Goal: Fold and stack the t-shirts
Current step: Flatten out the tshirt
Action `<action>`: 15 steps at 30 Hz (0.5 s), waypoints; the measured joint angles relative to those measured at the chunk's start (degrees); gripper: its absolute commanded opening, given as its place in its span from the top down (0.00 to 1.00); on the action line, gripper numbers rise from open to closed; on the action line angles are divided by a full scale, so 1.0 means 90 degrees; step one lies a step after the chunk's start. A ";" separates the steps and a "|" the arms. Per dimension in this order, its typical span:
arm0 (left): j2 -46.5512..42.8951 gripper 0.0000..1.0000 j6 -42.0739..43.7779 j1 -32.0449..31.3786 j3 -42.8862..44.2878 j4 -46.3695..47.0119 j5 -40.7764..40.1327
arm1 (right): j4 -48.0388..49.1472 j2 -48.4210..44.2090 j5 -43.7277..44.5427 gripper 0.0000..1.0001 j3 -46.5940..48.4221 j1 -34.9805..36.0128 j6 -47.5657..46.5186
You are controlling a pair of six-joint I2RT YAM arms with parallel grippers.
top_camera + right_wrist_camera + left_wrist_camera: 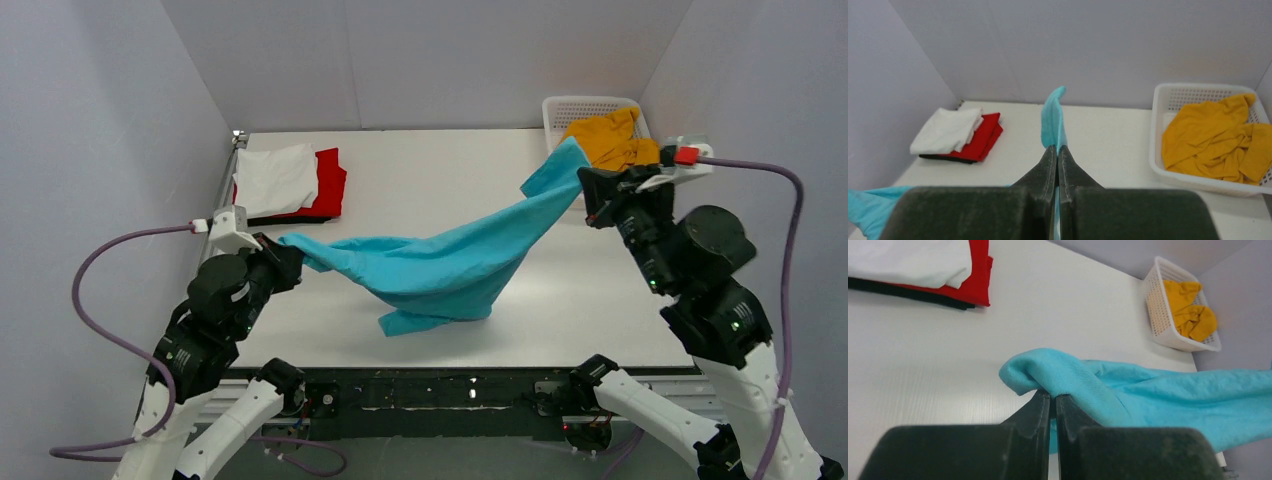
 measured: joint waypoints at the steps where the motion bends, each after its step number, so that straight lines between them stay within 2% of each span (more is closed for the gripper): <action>1: 0.0002 1.00 0.0121 0.0000 0.0236 -0.0056 0.0109 | -0.0151 -0.0039 -0.0209 0.99 0.0262 -0.0005 0.0022; 9: 0.0073 1.00 0.1018 -0.0005 0.2584 -0.0129 0.0959 | -0.0481 -0.0056 -0.1596 0.99 0.2795 -0.0005 0.0172; 15: 0.0551 1.00 0.1297 -0.0005 0.4172 -0.0270 0.1756 | -0.0806 0.0168 -0.2416 0.99 0.4201 -0.0005 0.0177</action>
